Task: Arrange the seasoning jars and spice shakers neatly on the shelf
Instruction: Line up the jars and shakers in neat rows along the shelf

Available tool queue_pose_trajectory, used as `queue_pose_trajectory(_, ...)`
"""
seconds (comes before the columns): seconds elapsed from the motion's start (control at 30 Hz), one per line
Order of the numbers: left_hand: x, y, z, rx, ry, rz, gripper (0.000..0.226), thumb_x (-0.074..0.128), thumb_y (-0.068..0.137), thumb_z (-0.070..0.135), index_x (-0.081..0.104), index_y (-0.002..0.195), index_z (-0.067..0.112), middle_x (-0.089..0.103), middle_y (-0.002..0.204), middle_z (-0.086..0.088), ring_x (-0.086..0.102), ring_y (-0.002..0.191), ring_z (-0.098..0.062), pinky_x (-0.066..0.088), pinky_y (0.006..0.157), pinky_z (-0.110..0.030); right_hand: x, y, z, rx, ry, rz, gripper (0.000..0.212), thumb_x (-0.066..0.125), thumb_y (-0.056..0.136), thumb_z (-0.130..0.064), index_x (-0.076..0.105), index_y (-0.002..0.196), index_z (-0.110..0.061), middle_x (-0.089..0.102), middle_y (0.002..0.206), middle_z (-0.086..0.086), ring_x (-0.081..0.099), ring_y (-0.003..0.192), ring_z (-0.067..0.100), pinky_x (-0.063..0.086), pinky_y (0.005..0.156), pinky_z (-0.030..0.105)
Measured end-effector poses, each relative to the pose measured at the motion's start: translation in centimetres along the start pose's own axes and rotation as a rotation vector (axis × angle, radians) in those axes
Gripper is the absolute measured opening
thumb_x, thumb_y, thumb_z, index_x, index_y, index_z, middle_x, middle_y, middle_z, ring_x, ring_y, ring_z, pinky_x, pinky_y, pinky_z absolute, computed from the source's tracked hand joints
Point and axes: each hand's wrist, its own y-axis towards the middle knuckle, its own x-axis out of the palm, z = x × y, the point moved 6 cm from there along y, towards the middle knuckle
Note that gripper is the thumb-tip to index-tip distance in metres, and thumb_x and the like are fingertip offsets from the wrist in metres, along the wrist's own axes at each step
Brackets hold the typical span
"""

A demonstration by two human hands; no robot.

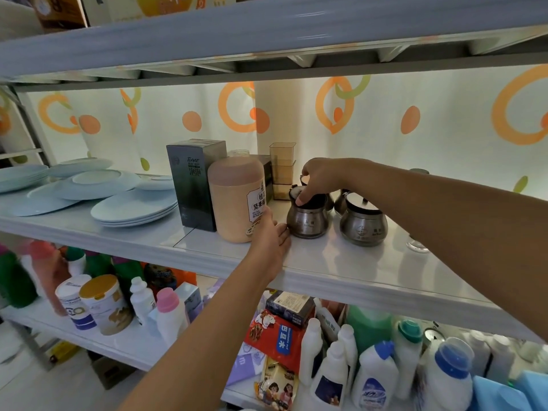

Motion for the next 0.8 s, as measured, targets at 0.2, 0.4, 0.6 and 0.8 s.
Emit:
queue_pose_trajectory(0.2, -0.76, 0.50, -0.13, -0.040, -0.010, -0.042, 0.073, 0.033, 0.100, 0.052, 0.019, 0.151, 0.002, 0.040, 0.149, -0.020, 0.040, 0.138, -0.030, 0.030, 0.116, -0.039, 0.11, 0.32, 0.36, 0.010, -0.013, -0.003, 0.075, 0.075, 0.081, -0.042, 0.043, 0.138, -0.006, 0.050, 0.138, 0.011, 0.052, 0.121, 0.031, 0.046, 0.095, 0.040)
queue_pose_trajectory(0.4, -0.74, 0.61, -0.09, -0.051, 0.006, -0.060, 0.073, 0.031, 0.100, 0.052, 0.018, 0.151, 0.001, 0.040, 0.149, -0.019, 0.040, 0.138, -0.030, 0.030, 0.117, -0.039, 0.22, 0.53, 0.65, 0.019, -0.016, -0.002, 0.074, 0.075, 0.080, -0.046, 0.047, 0.135, -0.004, 0.051, 0.137, 0.011, 0.053, 0.122, 0.031, 0.045, 0.097, 0.042)
queue_pose_trajectory(0.6, -0.74, 0.81, -0.23, -0.045, 0.021, -0.063, 0.074, 0.030, 0.100, 0.053, 0.018, 0.151, 0.002, 0.040, 0.150, -0.019, 0.041, 0.138, -0.029, 0.030, 0.116, -0.038, 0.23, 0.58, 0.56, 0.023, -0.020, -0.002, 0.071, 0.075, 0.079, -0.046, 0.049, 0.131, -0.005, 0.054, 0.130, 0.010, 0.056, 0.114, 0.030, 0.045, 0.087, 0.038)
queue_pose_trajectory(0.8, -0.55, 0.28, -0.14, -0.044, 0.032, -0.052, 0.072, 0.032, 0.100, 0.052, 0.021, 0.150, 0.001, 0.042, 0.149, -0.018, 0.043, 0.137, -0.028, 0.032, 0.115, -0.036, 0.44, 0.22, 0.80, 0.033, 0.043, 0.012, 0.079, 0.076, 0.080, -0.042, 0.041, 0.141, -0.006, 0.047, 0.143, 0.012, 0.049, 0.127, 0.032, 0.043, 0.100, 0.042)
